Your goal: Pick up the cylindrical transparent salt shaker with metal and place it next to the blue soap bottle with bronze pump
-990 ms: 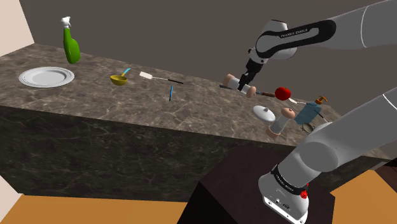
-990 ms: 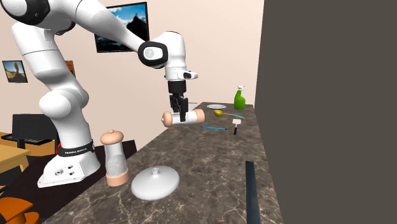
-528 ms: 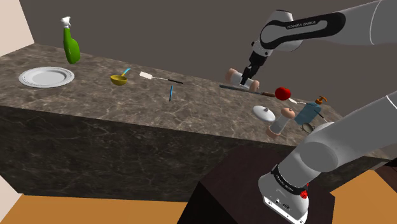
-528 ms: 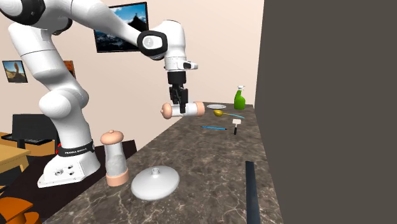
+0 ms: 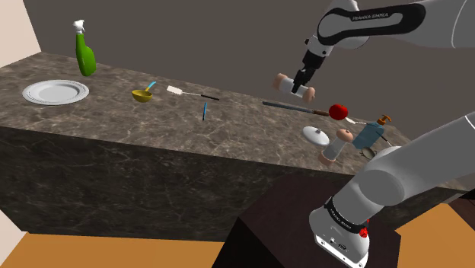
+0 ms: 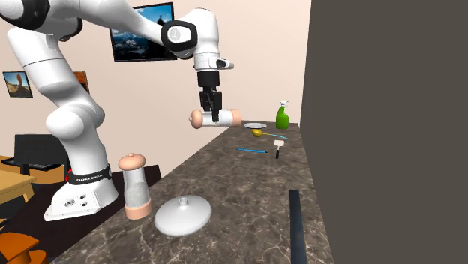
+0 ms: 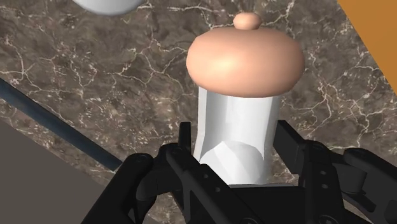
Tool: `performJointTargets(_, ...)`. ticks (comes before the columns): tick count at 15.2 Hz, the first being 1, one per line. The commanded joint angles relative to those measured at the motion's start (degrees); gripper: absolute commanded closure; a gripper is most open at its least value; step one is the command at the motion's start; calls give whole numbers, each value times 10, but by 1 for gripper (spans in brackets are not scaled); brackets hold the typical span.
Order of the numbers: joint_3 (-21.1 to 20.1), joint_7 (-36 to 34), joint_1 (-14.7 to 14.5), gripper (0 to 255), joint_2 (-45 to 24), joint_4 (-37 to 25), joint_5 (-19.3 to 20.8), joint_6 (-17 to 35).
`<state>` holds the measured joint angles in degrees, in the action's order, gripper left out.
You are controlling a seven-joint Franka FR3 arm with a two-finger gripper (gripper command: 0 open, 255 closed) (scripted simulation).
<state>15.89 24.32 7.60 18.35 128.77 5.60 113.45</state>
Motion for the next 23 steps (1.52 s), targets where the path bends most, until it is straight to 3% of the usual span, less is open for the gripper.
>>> performJointTargets(1,-1,0,0,255,4,-12,0,-16)
performJointTargets(15,-8,1,-3,255,9,-111,-3,-120)
performJointTargets(23,46,79,42,255,103,-42,40,-136)
